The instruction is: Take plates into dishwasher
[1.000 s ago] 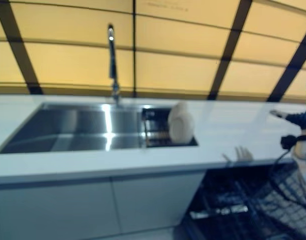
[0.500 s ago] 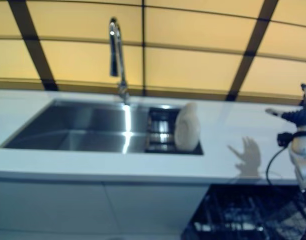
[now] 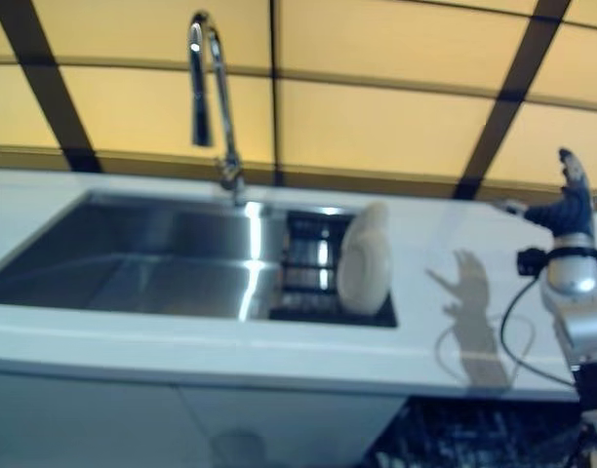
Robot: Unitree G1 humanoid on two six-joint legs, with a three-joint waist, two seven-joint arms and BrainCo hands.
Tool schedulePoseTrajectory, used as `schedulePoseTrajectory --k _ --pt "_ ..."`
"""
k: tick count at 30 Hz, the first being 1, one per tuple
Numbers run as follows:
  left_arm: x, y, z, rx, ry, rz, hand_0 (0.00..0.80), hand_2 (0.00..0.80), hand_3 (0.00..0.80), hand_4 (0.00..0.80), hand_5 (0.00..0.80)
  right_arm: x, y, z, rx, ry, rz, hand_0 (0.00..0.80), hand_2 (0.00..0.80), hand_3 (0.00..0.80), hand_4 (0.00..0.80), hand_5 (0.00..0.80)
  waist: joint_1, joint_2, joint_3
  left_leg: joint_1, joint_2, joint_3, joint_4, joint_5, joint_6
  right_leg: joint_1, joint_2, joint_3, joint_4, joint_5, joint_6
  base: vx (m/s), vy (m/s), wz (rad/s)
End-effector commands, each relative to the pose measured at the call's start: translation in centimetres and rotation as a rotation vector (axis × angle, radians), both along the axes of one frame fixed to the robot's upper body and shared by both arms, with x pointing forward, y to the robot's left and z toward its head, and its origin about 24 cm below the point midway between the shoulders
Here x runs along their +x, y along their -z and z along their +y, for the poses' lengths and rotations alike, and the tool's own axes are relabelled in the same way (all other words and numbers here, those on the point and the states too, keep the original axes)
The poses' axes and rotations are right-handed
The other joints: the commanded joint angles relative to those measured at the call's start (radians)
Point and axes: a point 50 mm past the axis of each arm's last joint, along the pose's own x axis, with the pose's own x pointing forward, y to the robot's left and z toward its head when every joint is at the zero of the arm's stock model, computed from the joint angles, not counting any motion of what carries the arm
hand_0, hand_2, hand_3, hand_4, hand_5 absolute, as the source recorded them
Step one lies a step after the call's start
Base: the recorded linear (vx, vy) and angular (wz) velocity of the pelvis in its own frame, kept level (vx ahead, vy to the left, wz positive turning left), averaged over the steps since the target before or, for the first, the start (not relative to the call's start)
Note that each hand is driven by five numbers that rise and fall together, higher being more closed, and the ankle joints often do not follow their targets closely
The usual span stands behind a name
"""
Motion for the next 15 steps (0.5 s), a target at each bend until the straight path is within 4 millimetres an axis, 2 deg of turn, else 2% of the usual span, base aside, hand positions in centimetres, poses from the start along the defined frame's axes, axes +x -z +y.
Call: schedulePoseTrajectory --k 1,2,3,4,6,7,9,11,12,14,15 --pt "1.3 -1.0 1.3 0.039 0.056 -0.072 0.0 0.0 0.0 0.0 0.0 0.7 -2.6 2.9 -0.039 -0.094 -0.126 0.0 0.0 0.0 0.0 0.0 0.003 -0.026 -0.06 0.047 -0.068 0.018 0.235 0.137 0.047 0.032 -0.056 0.057 -0.145 0.125 0.088 0.085 -0.168 -0.04" --pt "1.6 -0.9 1.1 0.035 0.054 -0.081 0.0 0.0 0.0 0.0 0.0 0.8 -2.7 3.1 -0.05 -0.097 -0.126 0.0 0.0 0.0 0.0 0.0 0.005 -0.036 -0.06 0.001 -0.08 0.023 0.343 0.187 0.037 0.067 -0.046 0.055 -0.169 0.114 0.062 0.089 -0.182 -0.03" --pt "1.6 -0.9 1.0 0.034 0.054 -0.085 0.0 0.0 0.0 0.0 0.0 0.8 -2.8 3.1 -0.055 -0.097 -0.125 0.0 0.0 0.0 0.0 0.0 0.005 -0.038 -0.06 -0.023 -0.084 0.022 0.38 0.194 0.035 0.076 -0.043 0.053 -0.177 0.113 0.055 0.119 -0.248 -0.02" --pt "1.9 -0.8 0.5 0.027 0.061 -0.092 0.0 0.0 0.0 0.0 0.0 1.0 -3.0 3.4 -0.075 -0.096 -0.121 0.0 0.0 0.0 0.0 0.0 0.014 -0.066 -0.052 -0.108 -0.111 0.059 0.556 0.222 0.027 0.119 -0.053 0.047 -0.199 0.103 0.027 0.097 -0.194 -0.01" --pt "2.4 -0.8 0.0 0.021 0.075 -0.099 0.0 0.0 0.0 0.0 0.0 1.1 -3.5 3.6 -0.087 -0.086 -0.13 0.0 0.0 0.0 0.0 0.0 0.03 -0.084 -0.036 -0.23 -0.11 0.089 0.658 0.223 0.033 0.163 -0.061 0.036 -0.212 0.094 0.012 0.144 -0.177 -0.1" --pt "2.8 -0.7 -0.3 0.016 0.084 -0.101 0.0 0.0 0.0 0.0 0.0 1.1 -3.9 3.8 -0.09 -0.079 -0.14 0.0 0.0 0.0 0.0 0.0 0.045 -0.08 -0.023 -0.29 -0.116 0.1 0.631 0.191 0.054 0.184 -0.055 0.046 -0.214 0.088 0.017 0.171 -0.089 -0.19" --pt "2.8 -0.7 -0.5 0.016 0.089 -0.1 0.0 0.0 0.0 0.0 0.0 1.2 -4.0 3.9 -0.088 -0.081 -0.148 0.0 0.0 0.0 0.0 0.0 0.058 -0.071 -0.011 -0.306 -0.127 0.101 0.562 0.189 0.064 0.201 -0.043 0.066 -0.217 0.082 0.026 0.166 -0.012 -0.21" --pt "2.7 -0.7 -0.3 0.018 0.095 -0.093 0.0 0.0 0.0 0.0 0.0 1.6 -4.1 4.4 -0.088 -0.082 -0.151 0.0 0.0 0.0 0.0 0.0 0.08 -0.048 0.001 -0.333 -0.124 0.134 0.367 0.233 0.069 0.246 0.002 0.112 -0.238 0.063 0.04 0.267 0.017 -0.25" --pt "2.7 -0.7 -0.3 0.018 0.098 -0.092 0.0 0.0 0.0 0.0 0.0 1.8 -4.1 4.4 -0.086 -0.08 -0.15 0.0 0.0 0.0 0.0 0.0 0.092 -0.041 0.007 -0.341 -0.125 0.138 0.313 0.255 0.064 0.267 0.016 0.126 -0.245 0.056 0.042 0.31 0.024 -0.35" --pt "2.5 -0.7 -0.5 0.021 0.101 -0.087 0.0 0.0 0.0 0.0 0.0 2.1 -3.7 4.4 -0.081 -0.074 -0.145 0.0 0.0 0.0 0.0 0.0 0.132 -0.021 0.016 -0.419 -0.153 0.111 0.172 0.331 0.048 0.32 0.057 0.175 -0.273 0.042 0.044 0.335 0.02 -0.36" --pt "2.4 -0.6 -0.5 0.022 0.099 -0.085 0.0 0.0 0.0 0.0 0.0 2.2 -3.6 4.4 -0.08 -0.076 -0.143 0.0 0.0 0.0 0.0 0.0 0.142 -0.02 0.018 -0.432 -0.157 0.104 0.144 0.345 0.046 0.334 0.063 0.186 -0.281 0.039 0.044 0.416 0.011 -0.4"
